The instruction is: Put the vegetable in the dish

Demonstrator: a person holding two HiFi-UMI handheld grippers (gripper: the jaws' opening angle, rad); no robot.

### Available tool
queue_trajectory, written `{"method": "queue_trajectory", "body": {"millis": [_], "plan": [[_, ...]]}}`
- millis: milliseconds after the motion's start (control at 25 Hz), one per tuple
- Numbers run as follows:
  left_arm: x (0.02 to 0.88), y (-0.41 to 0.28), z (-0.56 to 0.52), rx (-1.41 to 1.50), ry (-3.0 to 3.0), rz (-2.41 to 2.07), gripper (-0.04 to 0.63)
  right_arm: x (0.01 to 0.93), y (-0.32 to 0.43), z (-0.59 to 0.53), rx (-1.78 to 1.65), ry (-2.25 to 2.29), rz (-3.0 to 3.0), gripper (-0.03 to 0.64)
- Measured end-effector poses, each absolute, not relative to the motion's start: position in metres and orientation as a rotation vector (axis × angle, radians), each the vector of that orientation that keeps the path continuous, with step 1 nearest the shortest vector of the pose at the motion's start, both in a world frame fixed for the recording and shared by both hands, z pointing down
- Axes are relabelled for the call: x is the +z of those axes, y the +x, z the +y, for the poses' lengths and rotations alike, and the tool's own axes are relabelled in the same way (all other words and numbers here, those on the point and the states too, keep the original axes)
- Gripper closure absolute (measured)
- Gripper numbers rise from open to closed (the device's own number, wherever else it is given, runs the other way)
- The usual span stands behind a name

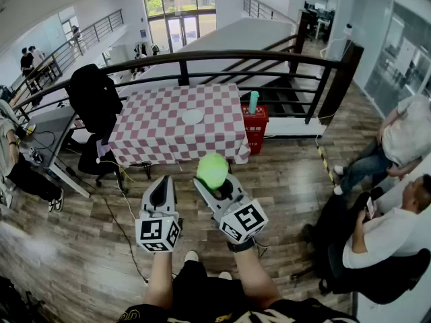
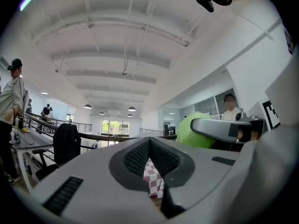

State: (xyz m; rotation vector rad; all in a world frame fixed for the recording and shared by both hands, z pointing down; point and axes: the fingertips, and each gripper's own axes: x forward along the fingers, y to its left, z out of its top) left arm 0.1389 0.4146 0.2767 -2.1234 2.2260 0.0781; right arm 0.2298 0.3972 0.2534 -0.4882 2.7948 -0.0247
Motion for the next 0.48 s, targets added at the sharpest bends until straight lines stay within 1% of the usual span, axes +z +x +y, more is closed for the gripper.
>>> {"method": "queue_trajectory", "body": {"millis": [280,480], "plan": [[0.269,0.117,0.386,0.154,-2.155,2.174,0.577,0.236,0.206,0.377,0.073,-0.502,2.807,0.471],[0.268,0.085,0.369,0.203,-2.183,2.167,0.577,0.247,0.179,0.363,0.026,-0.537,2.833,0.471]]}}
